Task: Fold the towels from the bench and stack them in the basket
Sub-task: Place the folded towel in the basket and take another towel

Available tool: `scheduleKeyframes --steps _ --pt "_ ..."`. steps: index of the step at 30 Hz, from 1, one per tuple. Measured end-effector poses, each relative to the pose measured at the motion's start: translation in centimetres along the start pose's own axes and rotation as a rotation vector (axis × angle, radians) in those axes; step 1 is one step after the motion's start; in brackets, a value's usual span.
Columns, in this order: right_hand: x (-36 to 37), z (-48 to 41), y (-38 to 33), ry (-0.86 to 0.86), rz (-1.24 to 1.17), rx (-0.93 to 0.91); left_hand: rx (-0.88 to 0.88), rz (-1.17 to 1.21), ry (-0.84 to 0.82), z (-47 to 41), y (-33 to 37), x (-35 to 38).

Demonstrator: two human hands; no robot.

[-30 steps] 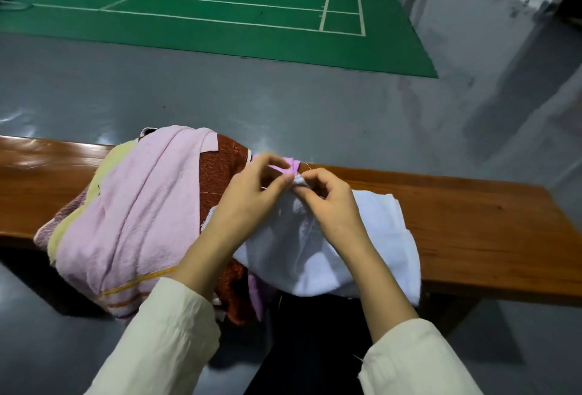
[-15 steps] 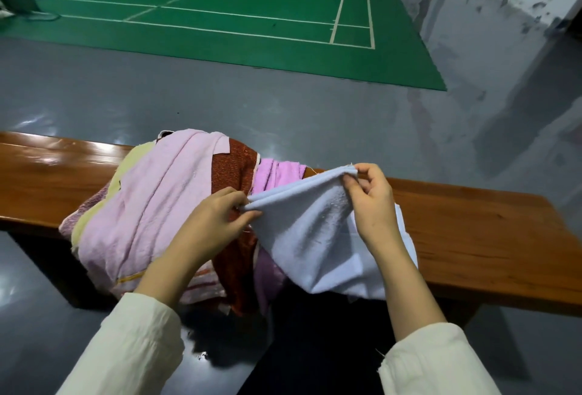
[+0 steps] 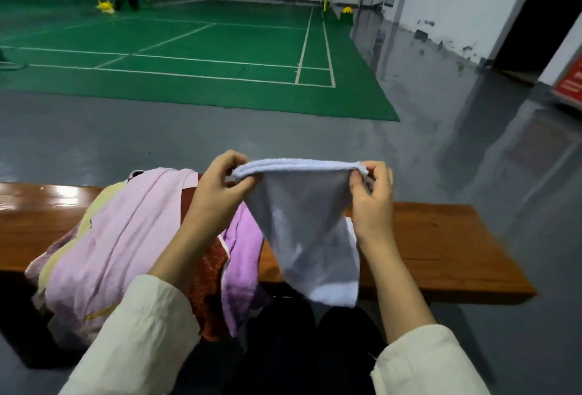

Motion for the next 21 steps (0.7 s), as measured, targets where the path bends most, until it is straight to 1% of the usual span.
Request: scheduleKeyframes --steps 2,4,6,10,13,16,19,21 --pt "-1.7 -0.6 -2.0 0.029 -0.063 -0.022 -0.003 0.19 0.016 -0.3 2.5 1.0" --pt "-2.7 -1.2 -3.7 0.047 -0.158 -0.004 -0.001 0.252 0.052 -0.7 4.3 1.7" --pt "-3.8 -1.8 -4.7 0.069 -0.186 0.009 -0.007 0.286 0.088 -1.2 5.5 2.0" --pt "-5.3 -2.8 -7.0 0.032 -0.107 -0.049 0.02 0.276 0.076 -2.4 7.4 1.8" --pt "-6.0 -3.4 -8.1 0.044 -0.11 -0.067 0.036 0.273 0.1 -3.2 8.7 1.1" --pt "-5.2 -4.7 -7.2 0.051 -0.117 -0.012 0.037 0.223 0.09 -4.1 8.9 1.1" --pt "-3.6 -6.0 -5.8 0.039 -0.115 0.056 -0.019 0.212 0.061 -5.2 7.0 1.9" --pt "-2.9 -6.8 -6.7 0.029 -0.083 0.03 -0.052 0.234 0.11 -6.1 6.2 1.8"
Point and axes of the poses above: each hand's wrist, its own z-axis away from the middle knuckle, its own x-axis out of the palm, y = z × x, the point moved 10 cm from there along -z, towards the middle knuckle, and after that the axes turned 1 degree about x, right-handed, at the moved point
